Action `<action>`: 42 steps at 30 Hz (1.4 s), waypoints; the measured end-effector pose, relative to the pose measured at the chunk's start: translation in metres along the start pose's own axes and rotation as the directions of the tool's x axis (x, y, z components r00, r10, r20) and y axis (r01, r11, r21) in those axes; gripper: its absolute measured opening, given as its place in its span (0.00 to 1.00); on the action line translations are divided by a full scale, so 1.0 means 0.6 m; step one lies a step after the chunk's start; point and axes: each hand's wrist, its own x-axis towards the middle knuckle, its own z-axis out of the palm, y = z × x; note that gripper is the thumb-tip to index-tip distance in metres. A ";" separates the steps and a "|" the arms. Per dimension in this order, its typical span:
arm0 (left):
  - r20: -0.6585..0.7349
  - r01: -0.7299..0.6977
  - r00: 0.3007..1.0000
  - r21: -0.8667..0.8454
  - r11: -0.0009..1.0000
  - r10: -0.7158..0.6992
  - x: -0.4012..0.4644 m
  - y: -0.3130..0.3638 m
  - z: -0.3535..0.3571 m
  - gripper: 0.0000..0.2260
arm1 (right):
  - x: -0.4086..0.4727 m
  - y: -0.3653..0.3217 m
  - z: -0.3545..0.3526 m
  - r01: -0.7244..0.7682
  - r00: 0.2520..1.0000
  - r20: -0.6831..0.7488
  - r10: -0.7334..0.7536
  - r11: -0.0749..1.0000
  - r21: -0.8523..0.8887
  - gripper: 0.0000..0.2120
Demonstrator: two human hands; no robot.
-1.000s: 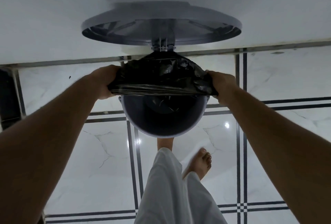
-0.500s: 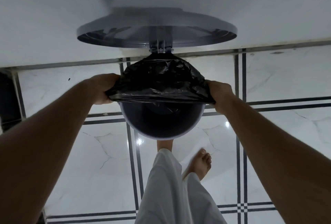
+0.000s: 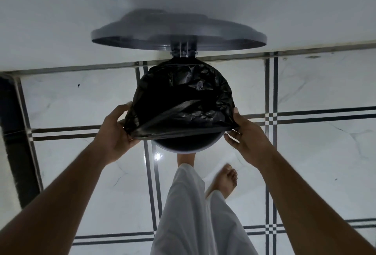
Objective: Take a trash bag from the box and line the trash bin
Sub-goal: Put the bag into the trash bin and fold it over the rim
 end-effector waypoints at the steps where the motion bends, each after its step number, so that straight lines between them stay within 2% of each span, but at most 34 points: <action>1: 0.010 -0.011 1.000 -0.044 0.999 0.012 0.000 -0.008 -0.004 0.15 | -0.002 0.005 -0.001 -0.016 1.000 0.002 0.016 1.000 0.021 0.14; 4: -0.009 -0.045 0.999 -0.039 0.998 0.045 -0.002 -0.033 -0.006 0.03 | -0.012 0.016 0.002 -0.027 1.000 -0.011 0.028 0.996 0.084 0.09; 9: -0.076 -0.056 0.995 0.132 0.990 0.066 -0.006 -0.063 0.008 0.12 | -0.024 0.025 0.001 0.054 0.996 -0.072 -0.056 0.998 -0.024 0.10; 13: -0.239 -0.009 0.968 0.254 0.967 0.071 -0.002 -0.089 0.004 0.05 | -0.035 0.037 0.013 0.109 0.979 -0.162 -0.124 0.989 -0.101 0.08; 17: -0.311 -0.009 0.946 0.249 0.969 0.088 -0.001 -0.110 0.005 0.08 | -0.037 0.049 0.027 0.155 0.943 -0.257 -0.210 0.964 -0.217 0.06; 19: -0.326 -0.018 0.941 0.226 0.974 0.093 -0.003 -0.120 0.011 0.12 | -0.035 0.057 0.032 0.144 0.936 -0.275 -0.222 0.950 -0.276 0.09; 24: -0.395 -0.016 0.915 0.170 0.985 0.083 -0.003 -0.142 0.036 0.12 | -0.037 0.069 0.044 0.046 0.963 -0.245 -0.112 0.965 -0.259 0.09; 27: -0.377 0.005 0.924 0.161 0.987 0.057 -0.004 -0.153 0.050 0.11 | -0.041 0.076 0.046 0.018 0.982 -0.183 -0.044 0.990 -0.140 0.07; 33: -0.307 -0.033 0.950 0.053 0.998 0.048 -0.011 -0.169 0.068 0.11 | -0.039 0.096 0.029 0.013 0.995 -0.102 -0.010 0.999 0.031 0.12; 36: -0.259 -0.079 0.962 0.035 0.996 0.086 -0.015 -0.175 0.069 0.12 | -0.037 0.104 0.023 -0.017 0.999 -0.049 0.018 1.000 0.017 0.12; 38: -0.279 -0.086 0.956 0.047 0.995 0.096 -0.012 -0.176 0.065 0.13 | -0.036 0.103 0.021 -0.014 0.999 -0.047 0.013 1.000 -0.014 0.11; 42: -0.292 -0.087 0.949 0.122 0.989 0.120 0.000 -0.171 0.050 0.10 | -0.028 0.094 0.015 0.028 0.992 -0.113 -0.058 0.968 -0.251 0.06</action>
